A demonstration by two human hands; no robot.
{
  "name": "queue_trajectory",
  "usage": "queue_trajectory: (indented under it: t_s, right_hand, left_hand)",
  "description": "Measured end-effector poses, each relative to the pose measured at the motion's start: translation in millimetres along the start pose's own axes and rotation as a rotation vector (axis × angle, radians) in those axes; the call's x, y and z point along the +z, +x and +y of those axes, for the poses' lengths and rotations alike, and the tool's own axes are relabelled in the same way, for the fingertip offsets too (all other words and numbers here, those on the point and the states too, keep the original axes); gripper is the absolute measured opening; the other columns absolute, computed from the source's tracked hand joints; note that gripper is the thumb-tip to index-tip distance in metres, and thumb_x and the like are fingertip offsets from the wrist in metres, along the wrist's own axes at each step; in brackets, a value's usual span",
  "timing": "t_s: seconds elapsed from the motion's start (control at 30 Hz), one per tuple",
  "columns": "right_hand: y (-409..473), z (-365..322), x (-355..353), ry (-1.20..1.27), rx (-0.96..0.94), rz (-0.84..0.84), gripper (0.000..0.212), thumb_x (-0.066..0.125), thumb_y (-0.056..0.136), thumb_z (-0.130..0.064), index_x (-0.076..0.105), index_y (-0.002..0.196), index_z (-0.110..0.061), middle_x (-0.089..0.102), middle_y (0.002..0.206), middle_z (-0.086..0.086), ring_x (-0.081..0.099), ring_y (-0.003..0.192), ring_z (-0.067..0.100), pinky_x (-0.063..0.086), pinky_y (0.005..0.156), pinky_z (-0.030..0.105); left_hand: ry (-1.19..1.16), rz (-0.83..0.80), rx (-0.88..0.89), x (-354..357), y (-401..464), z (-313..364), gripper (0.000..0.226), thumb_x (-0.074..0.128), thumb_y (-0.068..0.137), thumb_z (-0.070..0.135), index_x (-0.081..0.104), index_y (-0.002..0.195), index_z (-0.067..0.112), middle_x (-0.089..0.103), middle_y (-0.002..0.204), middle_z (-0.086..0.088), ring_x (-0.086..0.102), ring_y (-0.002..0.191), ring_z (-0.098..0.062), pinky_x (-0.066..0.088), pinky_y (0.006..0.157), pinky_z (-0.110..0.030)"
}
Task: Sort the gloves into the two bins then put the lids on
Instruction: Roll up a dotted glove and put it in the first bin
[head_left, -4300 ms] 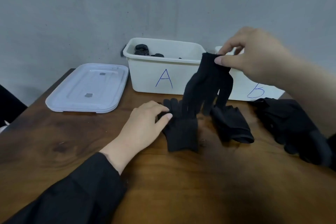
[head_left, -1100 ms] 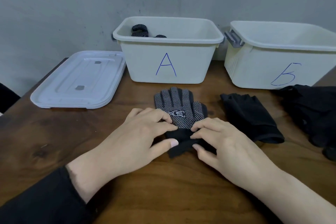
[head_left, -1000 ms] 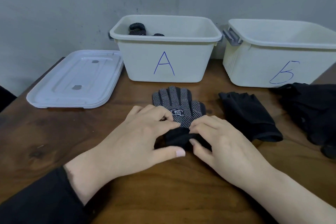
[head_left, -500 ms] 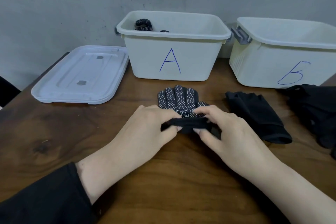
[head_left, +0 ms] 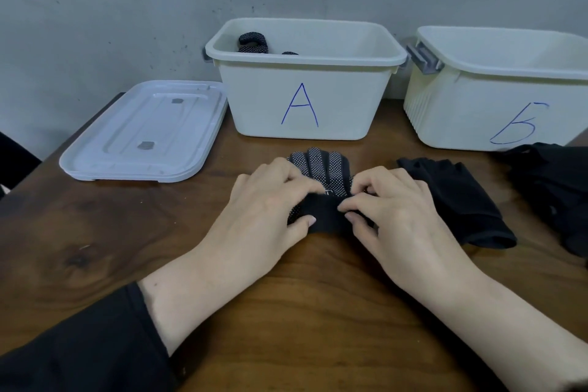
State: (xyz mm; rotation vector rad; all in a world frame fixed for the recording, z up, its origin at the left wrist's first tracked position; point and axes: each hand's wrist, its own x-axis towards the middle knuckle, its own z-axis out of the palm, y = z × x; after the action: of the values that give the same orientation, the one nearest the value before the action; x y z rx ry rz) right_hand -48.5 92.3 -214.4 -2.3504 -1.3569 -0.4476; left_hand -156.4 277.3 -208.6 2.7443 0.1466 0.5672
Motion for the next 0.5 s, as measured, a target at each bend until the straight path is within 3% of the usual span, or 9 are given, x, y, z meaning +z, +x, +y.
queue_trajectory:
  t_s: [0.1,0.17,0.23,0.33,0.5]
  right_hand:
    - [-1.6,4.3,1.1,-0.052,-0.064,-0.038,0.017,0.069,0.090,-0.014,0.078,0.103,-0.023,0.059,0.111,-0.010,0.054,0.105,0.019,0.041,0.091,0.042]
    - [-2.1,7.9,-2.3,-0.026,-0.090,-0.105,0.020,0.064,0.093,-0.017,0.076,0.108,-0.024,0.060,0.115,-0.014,0.054,0.109,0.015,0.040,0.095,0.041]
    - [-1.8,10.1,-8.5,0.037,-0.064,-0.213,0.028,0.057,0.096,-0.033,0.071,0.120,-0.029,0.056,0.123,-0.022,0.049,0.117,0.008,0.036,0.102,0.039]
    - [-1.5,11.2,-11.3,0.081,-0.018,-0.300,0.045,0.052,0.093,-0.049,0.059,0.135,-0.034,0.049,0.135,-0.027,0.041,0.127,0.001,0.031,0.108,0.034]
    - [-0.9,3.3,-0.8,0.103,0.065,-0.184,0.033,0.063,0.094,-0.031,0.063,0.127,-0.032,0.057,0.130,-0.021,0.049,0.120,0.008,0.040,0.096,0.036]
  left_hand:
    - [0.131,-0.003,0.147,4.1,-1.1,-1.8,0.024,0.061,0.090,0.020,0.074,0.108,0.026,0.059,0.116,0.009,0.051,0.106,-0.015,0.040,0.089,-0.040]
    - [0.174,-0.076,0.162,2.7,-2.9,-1.6,0.037,0.043,0.092,0.024,0.074,0.112,0.026,0.062,0.122,0.011,0.053,0.111,-0.014,0.043,0.092,-0.045]
    - [0.175,-0.136,0.147,-2.2,-4.0,-1.7,0.050,0.032,0.091,0.034,0.070,0.122,0.027,0.060,0.130,0.015,0.050,0.119,-0.010,0.039,0.099,-0.044]
    - [0.192,-0.190,0.133,-7.2,-4.1,-2.4,0.058,0.029,0.090,0.049,0.063,0.133,0.028,0.055,0.139,0.017,0.044,0.127,-0.007,0.033,0.106,-0.041]
    - [0.209,-0.192,0.129,-4.0,-2.5,-5.3,0.056,0.039,0.093,0.055,0.059,0.137,0.027,0.057,0.137,0.017,0.047,0.123,-0.008,0.035,0.103,-0.039]
